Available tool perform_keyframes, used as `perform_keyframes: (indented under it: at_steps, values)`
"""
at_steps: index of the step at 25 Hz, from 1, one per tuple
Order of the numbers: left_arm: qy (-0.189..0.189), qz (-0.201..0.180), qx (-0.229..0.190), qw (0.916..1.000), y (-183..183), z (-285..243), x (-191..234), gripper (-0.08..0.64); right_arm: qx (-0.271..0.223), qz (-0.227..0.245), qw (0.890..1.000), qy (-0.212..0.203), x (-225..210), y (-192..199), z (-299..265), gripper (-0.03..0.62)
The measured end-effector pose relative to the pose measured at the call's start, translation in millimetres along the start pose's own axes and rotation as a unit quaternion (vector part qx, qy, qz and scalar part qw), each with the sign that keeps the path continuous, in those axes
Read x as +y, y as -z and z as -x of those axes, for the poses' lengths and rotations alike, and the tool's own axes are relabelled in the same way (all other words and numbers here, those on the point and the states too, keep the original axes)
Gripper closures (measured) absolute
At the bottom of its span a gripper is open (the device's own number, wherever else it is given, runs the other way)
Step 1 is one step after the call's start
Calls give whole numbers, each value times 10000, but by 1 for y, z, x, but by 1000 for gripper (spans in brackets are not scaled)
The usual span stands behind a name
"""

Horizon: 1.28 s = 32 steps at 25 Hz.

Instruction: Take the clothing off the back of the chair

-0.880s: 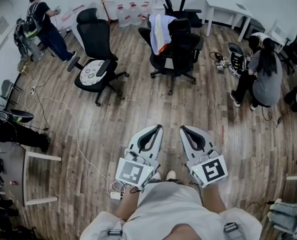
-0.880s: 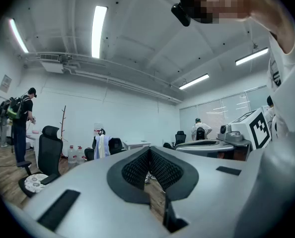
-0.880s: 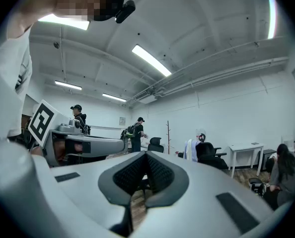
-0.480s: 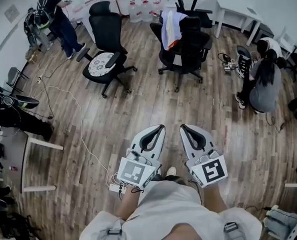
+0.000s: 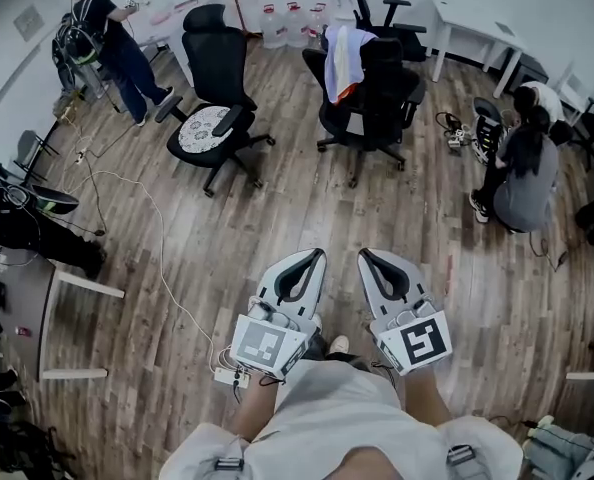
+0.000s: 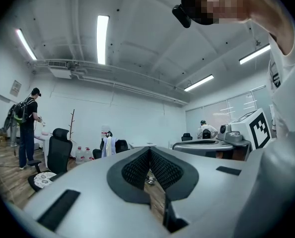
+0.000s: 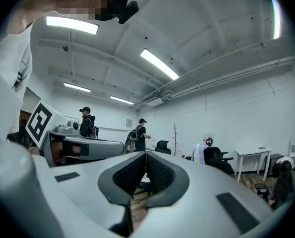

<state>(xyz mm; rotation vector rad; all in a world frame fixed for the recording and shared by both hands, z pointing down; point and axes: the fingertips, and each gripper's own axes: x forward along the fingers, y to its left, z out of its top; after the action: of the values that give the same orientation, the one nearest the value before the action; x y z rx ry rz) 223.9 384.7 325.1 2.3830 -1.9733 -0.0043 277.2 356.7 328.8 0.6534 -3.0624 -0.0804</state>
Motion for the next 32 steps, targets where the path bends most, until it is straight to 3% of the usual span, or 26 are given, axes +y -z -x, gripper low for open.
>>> perform_keyframes:
  at_steps: [8,32]
  values:
    - [53,-35,-66,10000,2,-15,13,541,6,-11,9999,104,-13,8,-15,571]
    - [274,8,-60,9996,0,-80,116,541,152,-40,9994,313,-49,16,-130,571]
